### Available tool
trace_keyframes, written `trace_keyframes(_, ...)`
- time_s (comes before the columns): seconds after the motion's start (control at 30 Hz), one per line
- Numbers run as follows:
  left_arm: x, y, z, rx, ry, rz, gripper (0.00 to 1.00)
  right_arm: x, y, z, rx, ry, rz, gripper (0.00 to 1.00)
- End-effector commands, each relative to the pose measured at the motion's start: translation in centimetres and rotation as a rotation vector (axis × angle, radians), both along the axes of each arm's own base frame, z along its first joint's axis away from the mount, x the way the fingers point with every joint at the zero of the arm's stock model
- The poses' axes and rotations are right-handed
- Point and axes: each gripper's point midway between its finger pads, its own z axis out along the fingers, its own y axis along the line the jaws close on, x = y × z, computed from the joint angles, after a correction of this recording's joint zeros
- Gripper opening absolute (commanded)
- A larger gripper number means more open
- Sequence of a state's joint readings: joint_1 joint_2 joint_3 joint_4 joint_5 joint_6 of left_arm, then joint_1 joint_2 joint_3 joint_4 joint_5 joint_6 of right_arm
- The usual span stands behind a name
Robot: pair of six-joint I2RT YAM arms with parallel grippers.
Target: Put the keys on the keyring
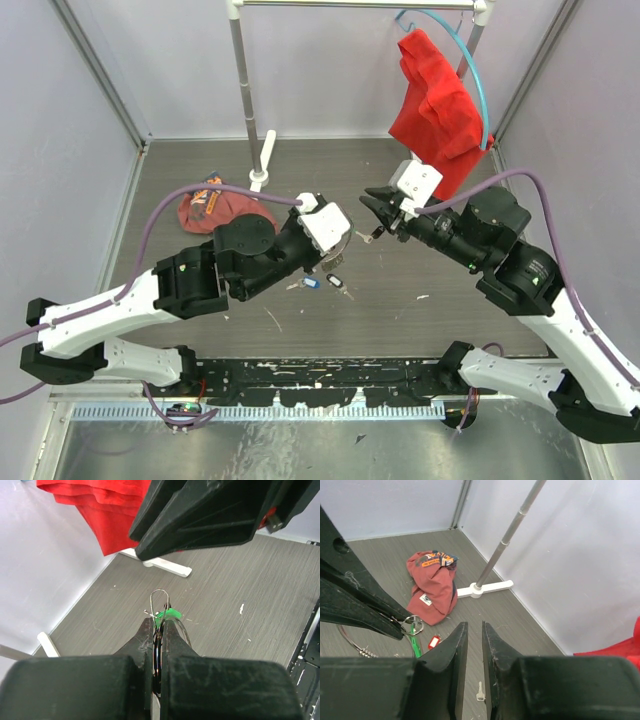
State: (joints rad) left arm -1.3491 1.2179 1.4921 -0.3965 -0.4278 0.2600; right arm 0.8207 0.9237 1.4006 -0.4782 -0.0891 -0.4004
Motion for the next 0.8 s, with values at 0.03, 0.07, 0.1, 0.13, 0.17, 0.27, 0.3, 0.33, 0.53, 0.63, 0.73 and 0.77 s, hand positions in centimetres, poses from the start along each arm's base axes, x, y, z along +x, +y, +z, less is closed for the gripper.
trace_keyframes(0.03,0.7,1.6,0.0,-0.004,0.002,0.070,0.00,0.6,-2.6,2.6,0.128,-0.016,-0.133,0.27)
trace_keyframes(0.07,0.8,1.8,0.0,-0.005,0.006,0.082,0.00,0.7,-2.8,2.3,0.132,-0.001,-0.148,0.29)
trace_keyframes(0.1,0.9,2.0,-0.1,-0.007,0.009,0.095,0.00,0.6,-2.9,1.9,0.141,0.019,-0.156,0.31)
trace_keyframes(0.13,1.0,2.2,-0.1,-0.013,0.015,0.108,0.00,0.6,-3.0,1.4,0.148,0.040,-0.164,0.33)
trace_keyframes(0.17,1.2,2.5,-0.1,-0.018,0.017,0.129,0.00,0.5,-3.0,0.9,0.156,0.064,-0.164,0.36)
trace_keyframes(0.27,1.6,3.3,0.1,-0.036,0.028,0.174,0.00,-0.2,-2.8,-0.7,0.182,0.142,-0.146,0.39)
trace_keyframes(0.3,1.7,3.5,0.0,-0.041,0.034,0.185,0.00,-0.5,-2.6,-1.2,0.193,0.169,-0.135,0.40)
trace_keyframes(0.33,1.8,3.6,-0.2,-0.040,0.041,0.198,0.00,-0.7,-2.4,-1.7,0.207,0.197,-0.123,0.41)
trace_keyframes(0.53,1.8,4.1,-3.3,-0.020,0.139,0.248,0.00,-1.3,-1.9,-4.8,0.232,0.354,-0.127,0.43)
trace_keyframes(0.63,1.8,4.3,-6.1,0.005,0.205,0.270,0.00,-0.7,-3.3,-5.2,0.255,0.390,-0.222,0.43)
trace_keyframes(0.73,1.8,3.9,-9.8,0.014,0.291,0.274,0.00,-0.2,-6.2,-4.1,0.337,0.369,-0.357,0.44)
trace_keyframes(0.77,1.8,3.5,-11.1,0.013,0.324,0.267,0.00,-0.2,-7.1,-3.8,0.362,0.361,-0.388,0.45)
